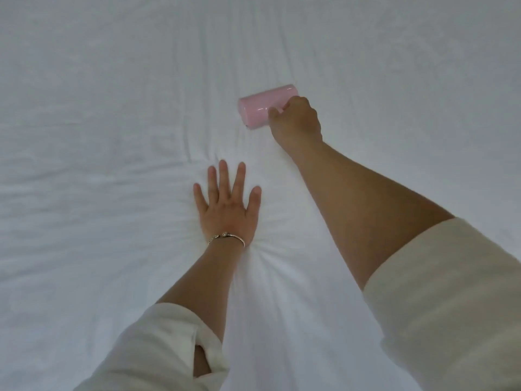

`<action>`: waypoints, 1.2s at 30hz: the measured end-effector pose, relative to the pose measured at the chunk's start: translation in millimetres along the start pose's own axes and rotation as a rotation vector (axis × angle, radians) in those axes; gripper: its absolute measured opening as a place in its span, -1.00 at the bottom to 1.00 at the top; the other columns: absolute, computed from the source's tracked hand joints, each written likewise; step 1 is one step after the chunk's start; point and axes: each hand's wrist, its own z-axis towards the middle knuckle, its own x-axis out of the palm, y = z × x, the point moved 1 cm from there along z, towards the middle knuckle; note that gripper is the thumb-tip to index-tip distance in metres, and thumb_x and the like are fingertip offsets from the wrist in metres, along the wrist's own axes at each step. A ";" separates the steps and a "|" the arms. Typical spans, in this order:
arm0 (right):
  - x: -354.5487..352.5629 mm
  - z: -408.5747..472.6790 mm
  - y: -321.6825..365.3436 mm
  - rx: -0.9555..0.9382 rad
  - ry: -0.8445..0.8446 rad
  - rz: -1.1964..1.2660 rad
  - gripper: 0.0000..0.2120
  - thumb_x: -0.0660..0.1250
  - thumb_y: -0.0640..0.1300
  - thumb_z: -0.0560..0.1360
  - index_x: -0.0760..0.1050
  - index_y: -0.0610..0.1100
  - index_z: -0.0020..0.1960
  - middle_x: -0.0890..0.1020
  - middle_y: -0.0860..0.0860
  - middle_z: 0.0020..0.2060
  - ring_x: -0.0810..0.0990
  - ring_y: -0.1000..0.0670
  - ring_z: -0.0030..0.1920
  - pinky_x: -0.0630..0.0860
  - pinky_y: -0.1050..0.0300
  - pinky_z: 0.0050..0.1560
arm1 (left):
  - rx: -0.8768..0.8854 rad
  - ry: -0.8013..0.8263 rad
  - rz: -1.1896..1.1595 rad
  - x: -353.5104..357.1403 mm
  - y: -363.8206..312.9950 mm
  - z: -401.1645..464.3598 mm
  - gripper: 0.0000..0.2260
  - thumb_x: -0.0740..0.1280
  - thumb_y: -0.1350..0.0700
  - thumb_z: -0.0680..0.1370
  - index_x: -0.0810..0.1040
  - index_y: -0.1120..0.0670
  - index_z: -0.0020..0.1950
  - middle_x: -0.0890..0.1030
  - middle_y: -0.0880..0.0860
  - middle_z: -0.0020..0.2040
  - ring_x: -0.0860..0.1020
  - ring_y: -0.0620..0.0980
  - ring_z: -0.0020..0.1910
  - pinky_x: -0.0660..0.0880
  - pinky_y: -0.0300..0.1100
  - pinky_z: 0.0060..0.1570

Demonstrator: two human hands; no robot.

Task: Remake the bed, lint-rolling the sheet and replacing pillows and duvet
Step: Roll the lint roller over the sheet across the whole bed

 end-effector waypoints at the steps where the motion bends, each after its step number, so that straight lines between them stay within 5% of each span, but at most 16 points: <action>1: 7.3 -4.2 -5.5 0.019 -0.003 0.003 -0.70 0.20 0.06 0.60 0.46 -0.09 0.22 0.58 0.00 0.11 0.58 -0.10 0.09 0.42 0.11 -0.05 | 0.000 -0.008 -0.001 2.2 0.3 1.0 -0.47 -0.32 -0.29 0.56 -0.34 -0.22 0.51 -0.30 -0.07 0.56 -0.31 -0.02 0.53 -0.36 0.11 0.46; 7: 1.7 -56.5 -47.6 0.058 -0.040 0.000 -0.80 0.23 0.08 0.57 0.41 -0.06 -0.02 0.51 0.05 -0.12 0.56 -0.09 -0.07 0.41 0.10 -0.15 | 0.005 0.027 0.007 1.4 1.1 3.1 -0.46 -0.31 -0.29 0.56 -0.34 -0.21 0.52 -0.31 -0.07 0.56 -0.32 -0.02 0.53 -0.35 0.12 0.46; 14: -36.4 -161.7 -100.3 0.140 -0.023 -0.051 -0.78 0.25 0.07 0.56 0.46 -0.08 0.00 0.51 0.05 -0.15 0.52 -0.11 -0.13 0.38 0.12 -0.18 | 0.076 0.169 0.058 -25.3 2.1 -19.5 -0.45 -0.24 -0.27 0.59 -0.33 -0.16 0.53 -0.30 0.00 0.56 -0.30 0.02 0.54 -0.31 0.10 0.47; 36: -166.5 -565.6 -335.4 0.277 0.037 -0.046 -0.82 0.24 0.14 0.55 0.45 0.06 0.04 0.58 0.08 -0.07 0.57 -0.08 -0.08 0.45 0.11 -0.17 | 0.131 0.191 0.032 31.9 -62.2 -498.9 -0.48 -0.24 -0.20 0.61 -0.36 -0.12 0.51 -0.30 -0.01 0.56 -0.31 0.03 0.53 -0.31 0.05 0.48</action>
